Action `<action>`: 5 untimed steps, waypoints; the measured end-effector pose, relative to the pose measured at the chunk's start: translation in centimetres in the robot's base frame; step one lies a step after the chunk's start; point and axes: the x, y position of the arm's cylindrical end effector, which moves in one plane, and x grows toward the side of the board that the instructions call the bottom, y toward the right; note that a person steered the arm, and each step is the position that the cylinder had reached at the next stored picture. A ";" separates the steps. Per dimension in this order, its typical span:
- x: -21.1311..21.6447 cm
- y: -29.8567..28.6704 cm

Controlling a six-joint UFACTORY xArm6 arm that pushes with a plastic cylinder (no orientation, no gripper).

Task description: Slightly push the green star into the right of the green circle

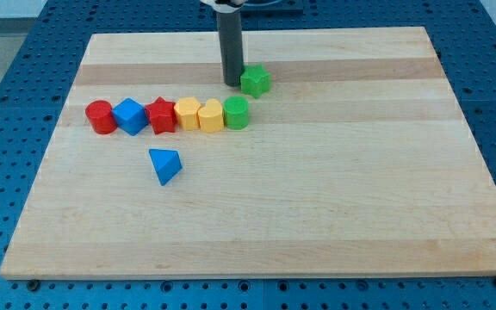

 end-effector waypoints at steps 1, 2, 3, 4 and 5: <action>-0.6 1.2; -1.3 2.7; -1.8 4.5; -2.0 6.2; -2.0 7.7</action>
